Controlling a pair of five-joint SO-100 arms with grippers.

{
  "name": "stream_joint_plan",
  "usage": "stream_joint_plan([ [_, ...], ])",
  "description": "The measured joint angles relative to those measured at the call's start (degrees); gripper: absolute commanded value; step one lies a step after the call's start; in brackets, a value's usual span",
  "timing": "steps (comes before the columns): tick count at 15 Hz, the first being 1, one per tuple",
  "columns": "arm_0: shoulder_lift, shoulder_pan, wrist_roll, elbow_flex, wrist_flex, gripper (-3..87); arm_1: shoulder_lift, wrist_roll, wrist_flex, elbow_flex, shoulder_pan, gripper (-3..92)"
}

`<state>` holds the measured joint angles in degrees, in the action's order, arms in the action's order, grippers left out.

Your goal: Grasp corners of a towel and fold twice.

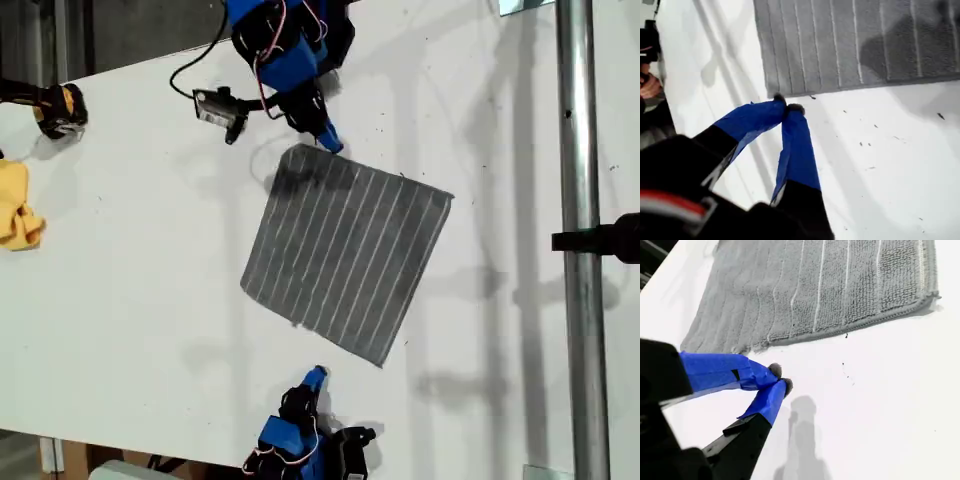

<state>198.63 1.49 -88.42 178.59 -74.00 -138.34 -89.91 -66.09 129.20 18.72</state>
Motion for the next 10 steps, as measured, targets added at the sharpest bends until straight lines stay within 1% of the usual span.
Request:
stream_joint_plan([
  [2, 0.0, 0.0, -0.4, 0.0, 0.0, -1.5, 22.3, 1.0, 0.2, -14.5, 4.5, -0.2],
  [4, 0.0, 0.0, -0.4, 0.0, 0.0, -1.5, 40.5, 1.8, -5.5, -31.3, 8.8, -0.2],
  [6, 0.0, 0.0, -0.4, 0.0, 0.0, -1.5, 50.0, 1.9, -7.8, -41.7, 11.1, -0.2],
  [8, 0.0, 0.1, -0.3, 0.0, 0.0, -1.5, 53.3, 1.9, -9.1, -47.2, 11.5, 0.8],
  [9, 0.0, 0.3, -0.1, 0.0, 0.0, -1.5, 53.3, 1.9, -8.7, -48.3, 11.4, 17.1],
  [10, 0.0, 0.3, 0.0, 0.0, 0.0, -1.5, 53.4, 1.9, -7.5, -48.7, 11.4, 27.9],
])
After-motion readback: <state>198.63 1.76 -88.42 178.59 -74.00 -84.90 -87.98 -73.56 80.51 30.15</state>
